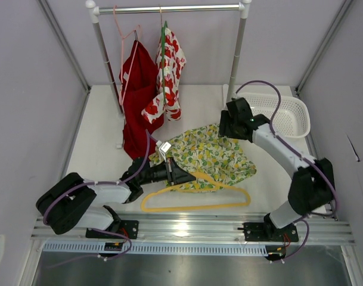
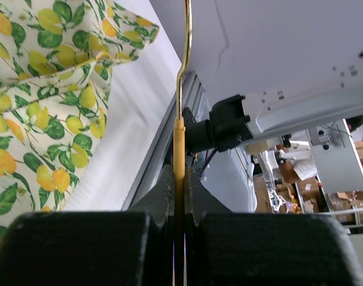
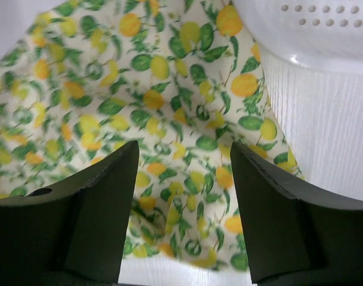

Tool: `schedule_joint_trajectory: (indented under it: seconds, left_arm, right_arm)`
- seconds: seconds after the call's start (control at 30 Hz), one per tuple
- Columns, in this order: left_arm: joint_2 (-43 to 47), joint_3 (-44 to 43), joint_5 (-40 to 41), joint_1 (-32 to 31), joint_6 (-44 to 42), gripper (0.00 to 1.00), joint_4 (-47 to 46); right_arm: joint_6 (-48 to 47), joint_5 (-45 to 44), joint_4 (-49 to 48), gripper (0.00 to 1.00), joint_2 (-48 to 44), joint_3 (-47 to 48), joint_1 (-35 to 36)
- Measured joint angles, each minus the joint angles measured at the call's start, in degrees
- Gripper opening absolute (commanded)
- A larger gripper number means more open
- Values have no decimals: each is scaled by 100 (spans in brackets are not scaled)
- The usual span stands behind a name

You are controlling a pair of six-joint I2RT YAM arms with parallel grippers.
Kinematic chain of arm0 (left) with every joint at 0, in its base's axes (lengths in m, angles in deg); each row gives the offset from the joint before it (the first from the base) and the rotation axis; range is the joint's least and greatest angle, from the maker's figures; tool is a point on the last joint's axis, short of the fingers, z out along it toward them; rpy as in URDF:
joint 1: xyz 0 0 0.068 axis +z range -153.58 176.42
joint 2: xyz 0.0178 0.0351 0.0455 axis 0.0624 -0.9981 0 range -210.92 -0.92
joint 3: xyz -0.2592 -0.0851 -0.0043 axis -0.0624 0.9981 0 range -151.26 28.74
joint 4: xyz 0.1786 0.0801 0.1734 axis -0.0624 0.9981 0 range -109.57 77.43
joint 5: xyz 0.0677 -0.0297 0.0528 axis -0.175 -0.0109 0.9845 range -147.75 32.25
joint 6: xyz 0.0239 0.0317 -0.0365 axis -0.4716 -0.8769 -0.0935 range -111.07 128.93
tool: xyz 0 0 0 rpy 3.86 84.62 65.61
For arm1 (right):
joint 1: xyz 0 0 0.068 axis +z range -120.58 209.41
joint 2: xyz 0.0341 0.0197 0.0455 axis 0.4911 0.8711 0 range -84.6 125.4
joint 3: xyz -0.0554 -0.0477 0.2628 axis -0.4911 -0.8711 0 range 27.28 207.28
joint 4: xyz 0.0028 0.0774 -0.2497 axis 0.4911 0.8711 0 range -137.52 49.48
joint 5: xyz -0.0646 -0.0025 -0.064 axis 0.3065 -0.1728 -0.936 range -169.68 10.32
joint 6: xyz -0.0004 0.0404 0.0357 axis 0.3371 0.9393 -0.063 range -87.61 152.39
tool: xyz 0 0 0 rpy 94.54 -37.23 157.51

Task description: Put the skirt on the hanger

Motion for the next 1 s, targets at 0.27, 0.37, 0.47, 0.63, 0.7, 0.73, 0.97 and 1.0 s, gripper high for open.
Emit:
schedule_joint_trajectory:
  seconds: [0.27, 0.37, 0.47, 0.63, 0.7, 0.73, 0.97, 1.0]
  left_arm:
    - [-599, -205, 448, 0, 175, 0, -461]
    - [-1121, -267, 562, -7, 376, 0, -841]
    - [-1604, -369, 651, -15, 551, 0, -966]
    - [-2020, -577, 791, -46, 678, 0, -981]
    - [-2072, -754, 839, -87, 673, 0, -999]
    - [-2092, -841, 872, -109, 673, 0, -1023]
    - [-2308, -1189, 953, -166, 608, 0, -1132]
    - [-2341, -1202, 953, -168, 568, 0, -1132]
  right_arm:
    - [350, -142, 199, 55, -2288, -577, 750]
    - [446, -142, 264, 52, -2780, -756, 1178]
    - [560, -133, 306, 51, -2997, -1054, 1681]
    - [782, -146, 400, 51, -3123, -1661, 2472]
    - [841, -151, 391, 51, -3145, -1856, 2730]
    - [859, -149, 367, 51, -3145, -1941, 2857]
    - [975, -282, 133, 57, -2968, -2192, 3449]
    - [990, -343, 92, 58, -2927, -2192, 3451]
